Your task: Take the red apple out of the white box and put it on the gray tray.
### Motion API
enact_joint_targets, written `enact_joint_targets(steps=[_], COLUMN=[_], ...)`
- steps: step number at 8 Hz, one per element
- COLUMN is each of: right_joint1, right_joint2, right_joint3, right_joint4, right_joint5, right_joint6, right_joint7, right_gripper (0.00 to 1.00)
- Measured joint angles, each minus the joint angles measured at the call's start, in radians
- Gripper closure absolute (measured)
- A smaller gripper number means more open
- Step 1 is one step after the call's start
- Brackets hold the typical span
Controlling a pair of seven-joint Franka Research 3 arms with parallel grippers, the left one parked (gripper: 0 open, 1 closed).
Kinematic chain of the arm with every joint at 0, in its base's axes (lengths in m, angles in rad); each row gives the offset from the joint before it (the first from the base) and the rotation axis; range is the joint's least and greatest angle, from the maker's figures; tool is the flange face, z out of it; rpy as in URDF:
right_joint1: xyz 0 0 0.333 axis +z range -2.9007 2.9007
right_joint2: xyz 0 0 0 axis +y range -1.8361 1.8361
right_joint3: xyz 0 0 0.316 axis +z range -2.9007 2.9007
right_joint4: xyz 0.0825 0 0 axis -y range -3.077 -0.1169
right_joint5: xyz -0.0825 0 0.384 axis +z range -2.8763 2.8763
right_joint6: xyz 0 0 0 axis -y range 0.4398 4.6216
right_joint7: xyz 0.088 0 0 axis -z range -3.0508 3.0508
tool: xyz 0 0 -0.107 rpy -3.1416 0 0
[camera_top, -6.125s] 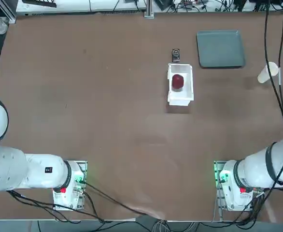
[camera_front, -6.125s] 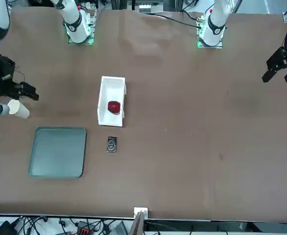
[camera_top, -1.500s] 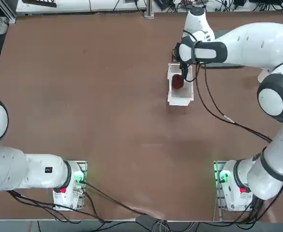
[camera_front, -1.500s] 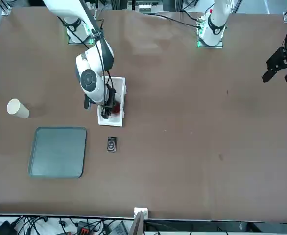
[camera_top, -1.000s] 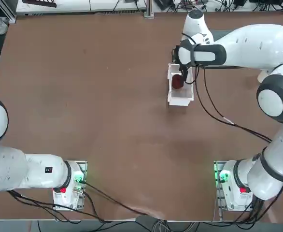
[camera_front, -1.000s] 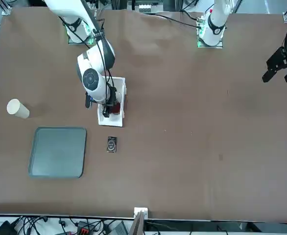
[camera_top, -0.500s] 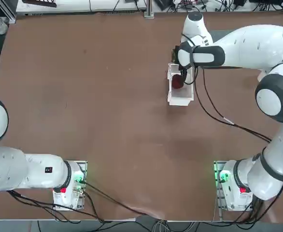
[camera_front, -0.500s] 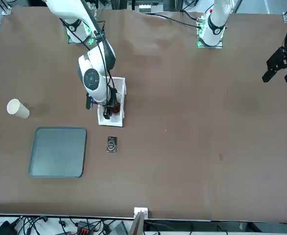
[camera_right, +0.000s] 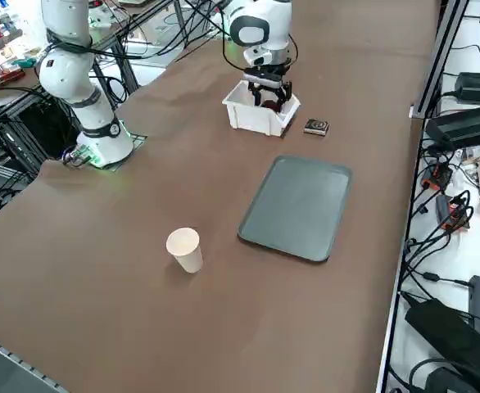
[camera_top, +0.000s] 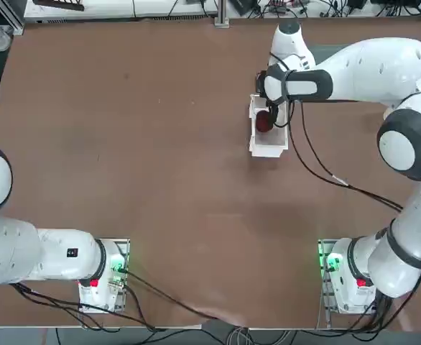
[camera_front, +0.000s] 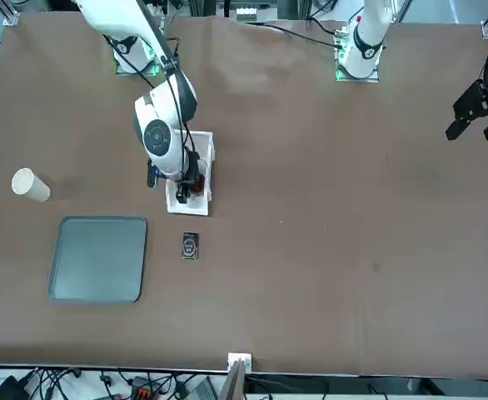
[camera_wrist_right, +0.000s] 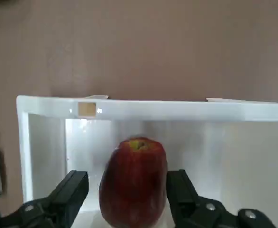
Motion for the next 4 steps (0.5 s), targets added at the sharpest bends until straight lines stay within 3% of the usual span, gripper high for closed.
enact_joint_targets(steps=[4], right_joint1=[0.0], right_joint2=[0.005], right_joint3=[0.0], right_joint4=[-0.001], right_joint5=[-0.009], right_joint6=[0.011], right_joint7=[0.0], right_gripper=[0.0])
